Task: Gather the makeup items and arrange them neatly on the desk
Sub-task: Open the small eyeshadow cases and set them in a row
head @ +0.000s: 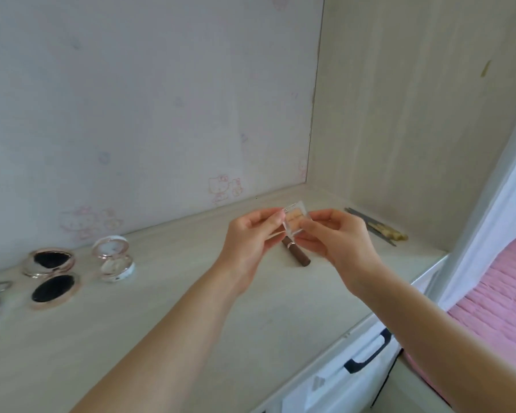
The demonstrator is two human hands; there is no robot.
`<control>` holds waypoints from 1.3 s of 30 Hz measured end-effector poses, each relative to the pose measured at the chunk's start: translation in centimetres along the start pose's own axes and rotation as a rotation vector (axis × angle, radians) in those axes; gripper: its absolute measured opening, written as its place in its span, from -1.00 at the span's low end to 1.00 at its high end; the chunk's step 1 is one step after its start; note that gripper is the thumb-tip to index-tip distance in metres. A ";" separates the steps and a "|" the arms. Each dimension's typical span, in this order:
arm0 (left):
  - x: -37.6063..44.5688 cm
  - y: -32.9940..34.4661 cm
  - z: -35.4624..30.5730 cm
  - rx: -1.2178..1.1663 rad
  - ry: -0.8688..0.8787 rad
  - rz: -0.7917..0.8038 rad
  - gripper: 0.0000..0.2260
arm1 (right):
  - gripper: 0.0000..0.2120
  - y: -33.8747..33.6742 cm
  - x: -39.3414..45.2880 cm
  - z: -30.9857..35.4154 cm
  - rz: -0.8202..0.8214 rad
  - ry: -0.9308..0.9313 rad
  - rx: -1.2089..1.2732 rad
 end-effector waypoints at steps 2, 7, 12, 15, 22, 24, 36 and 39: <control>-1.9 -1.4 -0.4 -0.028 -0.004 -0.028 -0.84 | -0.82 1.7 -1.4 -0.4 0.033 -0.007 -0.018; -5.6 -4.8 -0.2 -0.111 -0.074 -0.109 -0.83 | -0.63 5.6 -4.6 0.6 0.133 -0.305 -0.612; -8.5 -7.3 0.1 -0.224 -0.130 -0.142 -0.74 | -0.57 10.1 -8.6 1.1 0.326 -0.752 -1.052; -10.1 -8.4 0.4 -0.255 -0.159 -0.142 -0.66 | -0.63 12.0 -10.1 0.9 0.360 -0.841 -1.120; -13.6 -11.6 0.8 -0.431 -0.218 -0.104 -0.75 | -0.69 15.8 -12.0 -0.5 0.431 -0.740 -0.977; -14.6 -12.6 0.8 -0.456 -0.235 -0.102 -0.75 | -0.69 16.9 -12.5 -1.0 0.439 -0.699 -0.936; -19.3 -18.8 0.1 -0.287 -0.208 -0.183 -0.74 | -0.74 22.2 -15.7 -3.5 0.664 -0.603 -0.898; -20.1 -19.7 0.3 -0.304 -0.209 -0.201 -0.76 | -0.74 23.1 -16.0 -4.1 0.757 -0.577 -0.949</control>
Point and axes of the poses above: each hand's wrist, its own x-axis towards the middle knuckle, its own y-axis out of the palm, z = x × y, the point moved 9 cm from there along x, towards the middle knuckle
